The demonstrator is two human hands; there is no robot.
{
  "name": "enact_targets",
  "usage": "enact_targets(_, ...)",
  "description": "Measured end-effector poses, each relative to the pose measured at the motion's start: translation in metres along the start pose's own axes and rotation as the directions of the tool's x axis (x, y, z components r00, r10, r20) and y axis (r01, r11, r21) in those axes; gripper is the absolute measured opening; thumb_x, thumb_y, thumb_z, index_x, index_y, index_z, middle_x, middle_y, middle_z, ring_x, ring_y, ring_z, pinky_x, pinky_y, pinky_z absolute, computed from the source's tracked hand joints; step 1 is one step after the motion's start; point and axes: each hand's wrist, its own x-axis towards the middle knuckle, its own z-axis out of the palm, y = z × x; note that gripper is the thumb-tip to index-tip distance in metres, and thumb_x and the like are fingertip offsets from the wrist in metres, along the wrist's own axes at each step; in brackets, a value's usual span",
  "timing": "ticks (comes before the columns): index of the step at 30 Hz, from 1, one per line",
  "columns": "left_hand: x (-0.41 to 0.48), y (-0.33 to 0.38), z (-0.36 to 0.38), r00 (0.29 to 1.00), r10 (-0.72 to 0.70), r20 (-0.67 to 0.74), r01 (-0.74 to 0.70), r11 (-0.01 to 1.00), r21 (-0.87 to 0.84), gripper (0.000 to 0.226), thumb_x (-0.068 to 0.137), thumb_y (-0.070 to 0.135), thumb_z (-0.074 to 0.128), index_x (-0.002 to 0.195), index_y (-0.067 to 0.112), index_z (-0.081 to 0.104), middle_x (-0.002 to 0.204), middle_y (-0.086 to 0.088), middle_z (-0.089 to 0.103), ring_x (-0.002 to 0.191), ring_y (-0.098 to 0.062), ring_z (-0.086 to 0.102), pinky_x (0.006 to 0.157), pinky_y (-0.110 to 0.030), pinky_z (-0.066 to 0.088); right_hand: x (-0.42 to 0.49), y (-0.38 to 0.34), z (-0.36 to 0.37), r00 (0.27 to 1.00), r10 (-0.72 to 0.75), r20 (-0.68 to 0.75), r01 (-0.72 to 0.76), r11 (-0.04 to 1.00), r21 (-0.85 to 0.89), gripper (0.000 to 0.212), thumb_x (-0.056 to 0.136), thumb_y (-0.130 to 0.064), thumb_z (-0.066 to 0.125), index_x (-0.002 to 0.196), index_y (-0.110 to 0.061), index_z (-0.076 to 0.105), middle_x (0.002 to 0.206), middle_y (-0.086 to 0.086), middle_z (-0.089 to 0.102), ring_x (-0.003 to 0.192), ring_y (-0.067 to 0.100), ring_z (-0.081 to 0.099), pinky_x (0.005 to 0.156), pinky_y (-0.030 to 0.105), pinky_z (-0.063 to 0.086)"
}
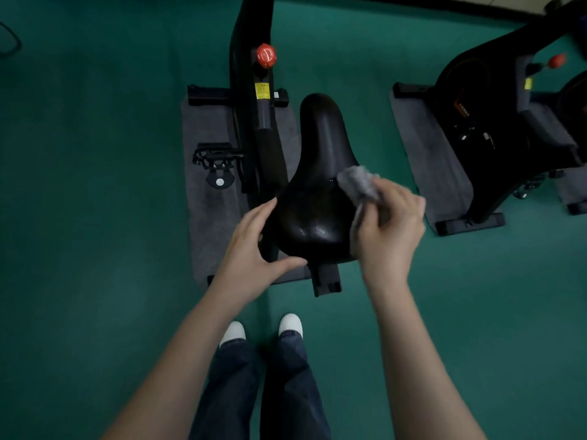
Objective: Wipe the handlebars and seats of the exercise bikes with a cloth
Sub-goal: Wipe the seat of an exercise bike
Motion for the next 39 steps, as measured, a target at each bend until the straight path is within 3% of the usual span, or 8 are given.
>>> enact_targets(2, -0.001, 0.000, 0.001, 1.000, -0.015, 0.003, 0.015, 1.000, -0.019, 0.099, 0.060, 0.043, 0.081, 0.145, 0.031, 0.031, 0.135, 0.026, 0.033, 0.129, 0.009, 0.030, 0.095, 0.007, 0.020, 0.019, 0.000, 0.003, 0.999, 0.020, 0.030, -0.019, 1.000, -0.006, 0.029, 0.085, 0.005, 0.054, 0.108, -0.006, 0.069, 0.107, 0.007, 0.068, 0.101, 0.028, 0.052, 0.084, 0.015, 0.034)
enact_targets(5, -0.001, 0.001, 0.003, 0.999, -0.031, -0.019, 0.030, 0.999, -0.044, 0.103, 0.055, 0.053, 0.076, 0.145, 0.030, 0.032, 0.133, 0.029, 0.033, 0.123, 0.017, 0.031, 0.092, 0.008, 0.020, 0.025, -0.011, 0.012, 0.977, -0.127, 0.174, 0.139, 0.989, -0.056, 0.035, 0.082, 0.009, 0.053, 0.109, -0.006, 0.070, 0.111, 0.009, 0.068, 0.102, 0.031, 0.054, 0.086, 0.015, 0.032)
enact_targets(11, 0.000, -0.004, 0.008, 0.998, -0.049, -0.044, 0.046, 0.997, -0.059, 0.097, 0.061, 0.030, 0.086, 0.143, 0.028, 0.035, 0.126, 0.039, 0.028, 0.117, 0.024, 0.031, 0.091, 0.008, 0.023, 0.007, -0.009, -0.009, 0.823, -0.396, 0.408, 0.408, 0.911, 0.060, 0.042, 0.074, 0.014, 0.056, 0.106, -0.008, 0.071, 0.108, 0.004, 0.070, 0.098, 0.027, 0.055, 0.091, 0.021, 0.039)
enact_targets(16, -0.001, -0.003, 0.008, 0.998, -0.042, -0.047, 0.038, 0.996, -0.082, 0.092, 0.061, 0.032, 0.086, 0.137, 0.040, 0.034, 0.127, 0.041, 0.030, 0.119, 0.026, 0.028, 0.093, 0.007, 0.022, 0.005, 0.001, -0.012, 0.935, -0.242, 0.261, 0.255, 0.967, -0.016, 0.025, 0.083, 0.004, 0.064, 0.106, -0.004, 0.069, 0.107, 0.006, 0.067, 0.096, 0.030, 0.056, 0.087, 0.024, 0.042)
enact_targets(22, -0.001, -0.004, 0.009, 0.997, -0.045, -0.067, 0.039, 0.995, -0.095, 0.092, 0.060, 0.028, 0.087, 0.135, 0.039, 0.035, 0.127, 0.037, 0.034, 0.120, 0.022, 0.032, 0.093, 0.006, 0.024, -0.011, 0.003, -0.012, 0.930, -0.266, 0.253, 0.266, 0.963, 0.035, 0.025, 0.080, 0.001, 0.070, 0.104, -0.005, 0.070, 0.102, 0.006, 0.065, 0.093, 0.028, 0.060, 0.085, 0.026, 0.045)
enact_targets(28, -0.003, -0.006, 0.009, 0.997, -0.046, -0.061, 0.040, 0.994, -0.099, 0.095, 0.061, 0.032, 0.086, 0.141, 0.033, 0.036, 0.129, 0.038, 0.032, 0.120, 0.025, 0.030, 0.092, 0.006, 0.024, 0.017, -0.006, 0.004, 0.982, -0.101, 0.158, 0.098, 0.995, 0.029, 0.019, 0.081, -0.002, 0.069, 0.099, -0.003, 0.072, 0.100, 0.012, 0.065, 0.093, 0.023, 0.063, 0.085, 0.017, 0.043)
enact_targets(31, -0.003, -0.006, 0.010, 0.996, -0.054, -0.065, 0.047, 0.994, -0.102, 0.096, 0.061, 0.030, 0.086, 0.142, 0.032, 0.036, 0.130, 0.038, 0.032, 0.119, 0.026, 0.030, 0.090, 0.007, 0.025, 0.002, -0.008, 0.002, 0.968, -0.151, 0.203, 0.147, 0.989, 0.033, 0.021, 0.080, 0.001, 0.068, 0.099, -0.005, 0.073, 0.099, 0.010, 0.065, 0.095, 0.022, 0.063, 0.087, 0.023, 0.046)
enact_targets(39, -0.003, -0.004, 0.009, 0.996, -0.071, -0.063, 0.064, 0.992, -0.107, 0.097, 0.060, 0.035, 0.085, 0.143, 0.029, 0.036, 0.130, 0.040, 0.031, 0.118, 0.027, 0.030, 0.091, 0.007, 0.024, 0.019, -0.013, 0.005, 0.978, -0.103, 0.181, 0.101, 0.995, 0.018, 0.016, 0.083, -0.005, 0.064, 0.097, -0.005, 0.072, 0.091, 0.011, 0.067, 0.084, 0.026, 0.062, 0.075, 0.019, 0.039)
